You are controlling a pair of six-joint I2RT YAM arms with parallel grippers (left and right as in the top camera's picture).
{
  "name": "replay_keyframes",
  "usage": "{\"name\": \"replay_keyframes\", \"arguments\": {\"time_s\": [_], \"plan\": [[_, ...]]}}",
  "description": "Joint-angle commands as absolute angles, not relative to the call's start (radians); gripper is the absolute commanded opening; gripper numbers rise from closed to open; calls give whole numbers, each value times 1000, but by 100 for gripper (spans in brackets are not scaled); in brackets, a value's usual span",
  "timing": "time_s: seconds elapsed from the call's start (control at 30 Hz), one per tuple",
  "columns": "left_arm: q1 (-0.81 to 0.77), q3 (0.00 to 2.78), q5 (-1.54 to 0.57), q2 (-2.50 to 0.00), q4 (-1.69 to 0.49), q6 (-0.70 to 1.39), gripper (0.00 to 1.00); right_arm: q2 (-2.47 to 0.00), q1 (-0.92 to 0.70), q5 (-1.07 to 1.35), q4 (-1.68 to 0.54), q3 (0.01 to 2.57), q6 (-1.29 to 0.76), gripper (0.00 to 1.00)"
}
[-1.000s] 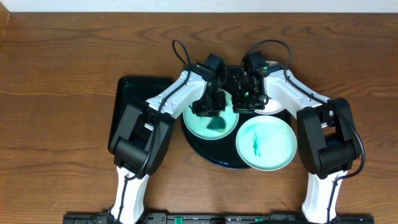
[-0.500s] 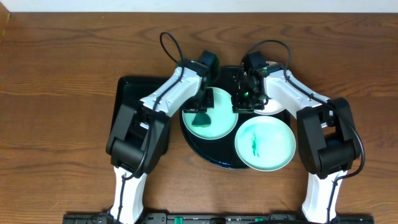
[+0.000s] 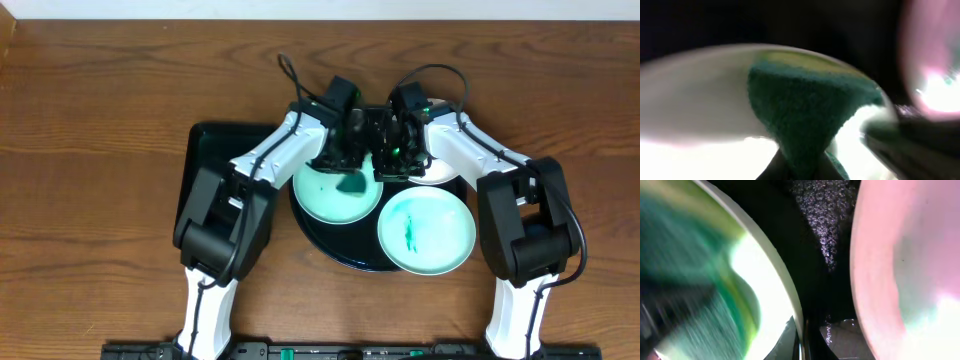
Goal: Clean dirty plates on tray and stack at the side
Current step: 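Scrub mint plate surface with sponge while right gripper holds plate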
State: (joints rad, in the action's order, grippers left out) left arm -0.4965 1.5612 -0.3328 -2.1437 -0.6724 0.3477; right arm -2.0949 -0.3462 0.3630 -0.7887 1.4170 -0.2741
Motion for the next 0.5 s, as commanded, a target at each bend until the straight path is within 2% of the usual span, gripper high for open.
{"name": "replay_keyframes", "arguments": {"time_s": [0.0,0.1,0.23,0.47], "plan": [[-458,1562,94,-2154,-722,537,7,-2139,-361,375,-796,1385,-265,1],[-452,1562,214,-2154,-829,605,7,-2139,-361,375,-795,1385,-265,1],[-463,1562,185,-2154,-955,616,7,-2139,-361,375,-791,1385,-265,1],[-510,1562,-329,-2154,-1041,314,8,-2139,-361,375,-790,1385,-265,1]]}}
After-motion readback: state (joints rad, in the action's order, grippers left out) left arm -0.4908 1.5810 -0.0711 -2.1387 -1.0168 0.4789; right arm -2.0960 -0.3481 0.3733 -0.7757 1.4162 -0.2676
